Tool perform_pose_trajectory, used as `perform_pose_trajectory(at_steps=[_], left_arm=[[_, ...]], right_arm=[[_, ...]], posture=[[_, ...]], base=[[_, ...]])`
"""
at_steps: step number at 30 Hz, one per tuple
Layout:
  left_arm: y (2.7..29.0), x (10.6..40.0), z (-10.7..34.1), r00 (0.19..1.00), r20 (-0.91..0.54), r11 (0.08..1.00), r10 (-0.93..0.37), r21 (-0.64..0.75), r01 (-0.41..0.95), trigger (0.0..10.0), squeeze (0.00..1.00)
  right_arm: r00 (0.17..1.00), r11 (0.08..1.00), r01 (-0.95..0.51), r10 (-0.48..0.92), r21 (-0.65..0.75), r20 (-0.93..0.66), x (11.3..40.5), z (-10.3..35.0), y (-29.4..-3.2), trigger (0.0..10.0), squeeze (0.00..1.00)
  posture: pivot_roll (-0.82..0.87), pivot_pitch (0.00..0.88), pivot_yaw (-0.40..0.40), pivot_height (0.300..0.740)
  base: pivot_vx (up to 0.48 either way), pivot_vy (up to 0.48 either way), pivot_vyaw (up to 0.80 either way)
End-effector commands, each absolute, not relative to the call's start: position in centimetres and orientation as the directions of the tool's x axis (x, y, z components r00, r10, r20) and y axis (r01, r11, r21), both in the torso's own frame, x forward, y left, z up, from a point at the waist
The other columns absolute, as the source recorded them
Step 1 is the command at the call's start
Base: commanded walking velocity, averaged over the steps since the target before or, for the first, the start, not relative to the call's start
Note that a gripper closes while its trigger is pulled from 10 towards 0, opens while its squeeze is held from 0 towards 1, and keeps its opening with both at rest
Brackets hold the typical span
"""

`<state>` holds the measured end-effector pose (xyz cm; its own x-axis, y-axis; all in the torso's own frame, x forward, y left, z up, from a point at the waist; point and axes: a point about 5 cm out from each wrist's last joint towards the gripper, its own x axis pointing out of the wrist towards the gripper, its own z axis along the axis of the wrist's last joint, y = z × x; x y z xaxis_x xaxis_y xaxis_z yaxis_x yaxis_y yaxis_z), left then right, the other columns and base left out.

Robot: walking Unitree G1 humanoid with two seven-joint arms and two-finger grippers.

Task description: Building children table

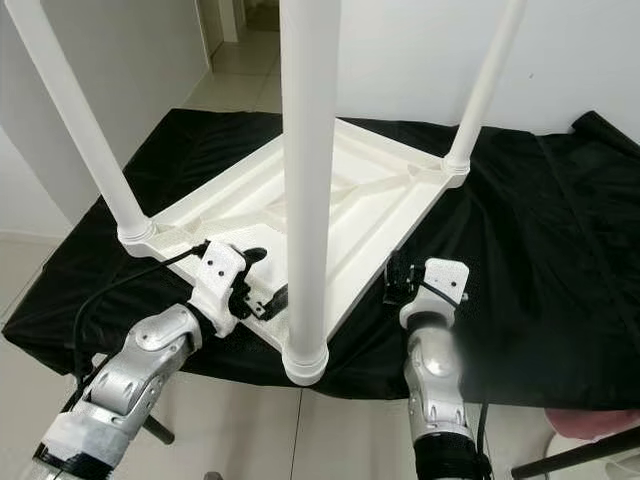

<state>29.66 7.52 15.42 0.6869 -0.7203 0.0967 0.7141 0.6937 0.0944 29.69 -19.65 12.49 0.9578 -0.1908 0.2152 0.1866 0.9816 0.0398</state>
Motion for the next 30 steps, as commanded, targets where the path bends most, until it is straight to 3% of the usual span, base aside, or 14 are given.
perform_pose_trajectory(at_steps=[1, 3, 7, 9, 12, 13, 17, 25, 30], left_arm=[[8.6, 31.1, 15.1, 0.784, 0.095, 0.785, -0.614, -0.038, 0.619, 10.0, 0.00], [8.4, 32.0, 15.0, 0.819, 0.102, 0.810, -0.564, -0.126, 0.573, 10.0, 0.00], [8.1, 32.0, 15.1, 0.816, 0.121, 0.806, -0.566, -0.125, 0.578, 10.0, 0.00], [7.7, 31.6, 15.0, 0.789, 0.130, 0.780, -0.601, -0.122, 0.614, 10.0, 0.00], [7.4, 29.8, 14.6, 0.654, 0.131, 0.652, -0.745, -0.059, 0.756, 10.0, 0.00], [7.4, 29.8, 14.6, 0.654, 0.131, 0.652, -0.745, -0.059, 0.756, 10.0, 0.00], [8.3, 28.1, 13.7, 0.528, 0.064, 0.529, -0.847, 0.001, 0.849, 10.0, 0.00], [10.9, 28.1, 13.3, 0.516, -0.030, 0.514, -0.856, 0.057, 0.856, 10.0, 0.00], [12.1, 27.3, 13.5, 0.464, -0.075, 0.460, -0.883, 0.059, 0.886, 10.0, 0.00]], right_arm=[[0.959, 0.978, 0.204, -0.208, 0.039, 0.194, 29.5, 12.3, -19.9, 10.0, 0.00], [0.954, 0.974, 0.222, -0.226, 0.042, 0.198, 29.5, 12.6, -20.2, 10.0, 0.00], [0.952, 0.973, 0.228, -0.231, 0.041, 0.201, 29.6, 12.8, -20.3, 10.0, 0.00], [0.952, 0.973, 0.229, -0.231, 0.035, 0.203, 29.5, 12.9, -20.4, 10.0, 0.00], [0.955, 0.973, 0.228, -0.228, 0.022, 0.191, 29.0, 13.0, -20.4, 10.0, 0.00], [0.955, 0.973, 0.228, -0.228, 0.022, 0.191, 29.0, 13.0, -20.4, 10.0, 0.00], [0.958, 0.974, 0.227, -0.224, 0.006, 0.180, 28.8, 13.0, -20.7, 10.0, 0.00], [0.956, 0.973, 0.232, -0.227, -0.009, 0.184, 29.1, 13.3, -21.2, 10.0, 0.00], [0.961, 0.976, 0.216, -0.210, -0.019, 0.179, 29.3, 13.4, -21.0, 10.0, 0.00]], posture=[[0.04, 0.050, 0.049, 0.740], [0.02, 0.049, 0.055, 0.740], [0.02, 0.049, 0.055, 0.740], [0.01, 0.045, 0.055, 0.740], [0.01, 0.045, 0.055, 0.740], [0.01, 0.045, 0.055, 0.740], [0.02, 0.037, 0.051, 0.740], [0.03, 0.034, 0.048, 0.740], [0.03, 0.034, 0.049, 0.740]], base=[[0.000, 0.000, 0.00], [0.000, 0.000, 0.00], [0.000, 0.000, 0.00], [0.000, 0.000, 0.00], [0.000, 0.000, 0.00], [0.000, 0.000, 0.00], [0.000, 0.000, 0.00], [0.000, 0.000, 0.00], [0.000, 0.000, 0.00]])
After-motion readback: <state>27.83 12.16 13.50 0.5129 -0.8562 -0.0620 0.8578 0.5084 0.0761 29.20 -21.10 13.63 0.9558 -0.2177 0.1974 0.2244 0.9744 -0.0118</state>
